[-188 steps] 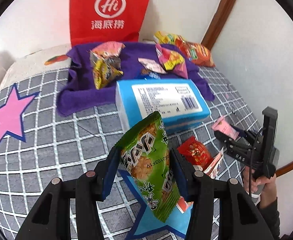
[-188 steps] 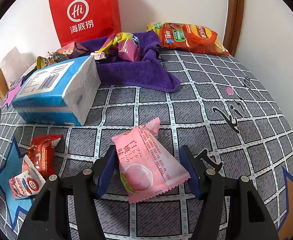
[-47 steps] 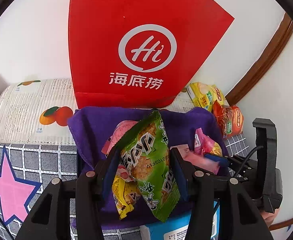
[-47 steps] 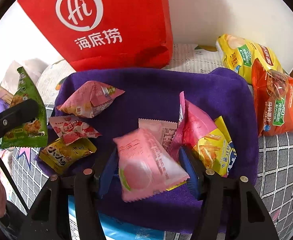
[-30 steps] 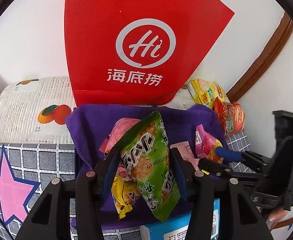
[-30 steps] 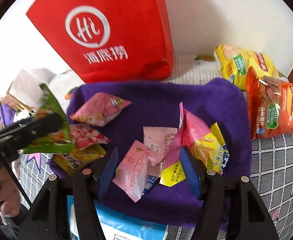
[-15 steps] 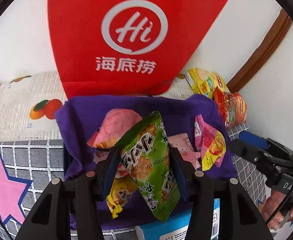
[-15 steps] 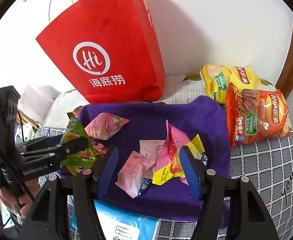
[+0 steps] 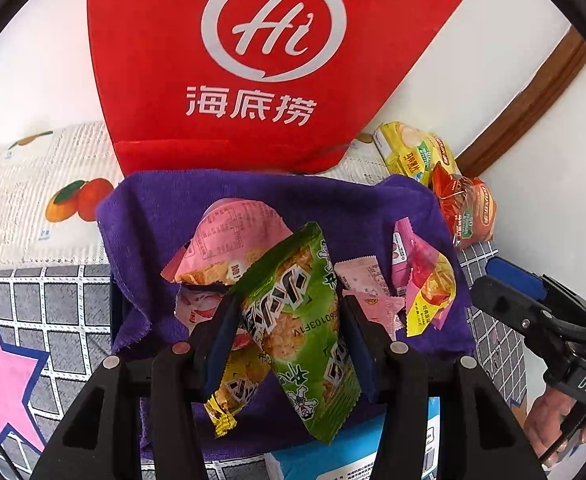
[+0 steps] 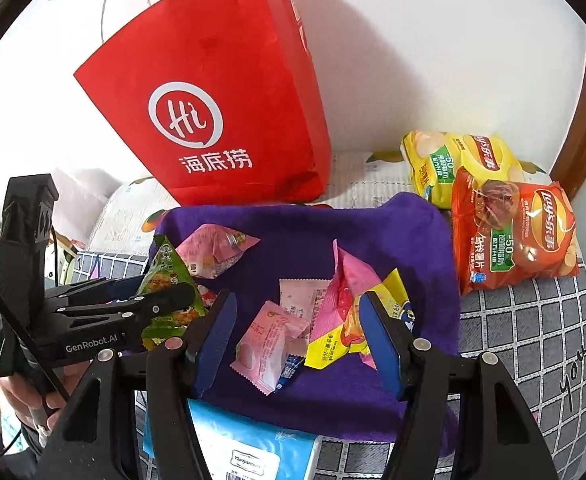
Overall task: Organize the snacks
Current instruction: 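Lower the green chip bag onto the towel and open the left gripper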
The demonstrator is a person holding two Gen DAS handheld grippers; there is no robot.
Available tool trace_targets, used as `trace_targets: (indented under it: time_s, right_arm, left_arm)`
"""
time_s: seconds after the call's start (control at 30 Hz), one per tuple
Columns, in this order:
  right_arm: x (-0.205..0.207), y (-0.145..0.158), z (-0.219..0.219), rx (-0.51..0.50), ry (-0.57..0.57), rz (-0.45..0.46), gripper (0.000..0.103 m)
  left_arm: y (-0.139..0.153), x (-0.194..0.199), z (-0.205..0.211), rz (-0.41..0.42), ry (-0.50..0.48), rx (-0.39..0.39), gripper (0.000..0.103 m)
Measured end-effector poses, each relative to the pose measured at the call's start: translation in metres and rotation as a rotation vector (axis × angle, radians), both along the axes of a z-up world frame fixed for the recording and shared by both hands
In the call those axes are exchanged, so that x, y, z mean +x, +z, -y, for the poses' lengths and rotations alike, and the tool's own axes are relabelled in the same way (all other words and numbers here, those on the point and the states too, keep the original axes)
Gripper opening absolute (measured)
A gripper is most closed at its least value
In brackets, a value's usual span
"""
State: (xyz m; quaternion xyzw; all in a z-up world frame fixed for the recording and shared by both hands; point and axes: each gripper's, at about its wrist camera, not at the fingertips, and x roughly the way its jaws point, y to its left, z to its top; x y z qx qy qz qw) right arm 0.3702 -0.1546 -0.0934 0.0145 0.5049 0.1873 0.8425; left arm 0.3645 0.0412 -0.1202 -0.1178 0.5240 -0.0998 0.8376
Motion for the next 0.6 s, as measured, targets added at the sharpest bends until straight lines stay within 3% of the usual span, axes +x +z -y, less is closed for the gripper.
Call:
trace_targets:
  time_s: [0.6]
  right_arm:
    - [0.002,-0.005,-0.004,-0.027,0.004,-0.011,0.063]
  left_arm:
    - [-0.013,0.007,0.002,-0.058,0.014,0.007,0.052]
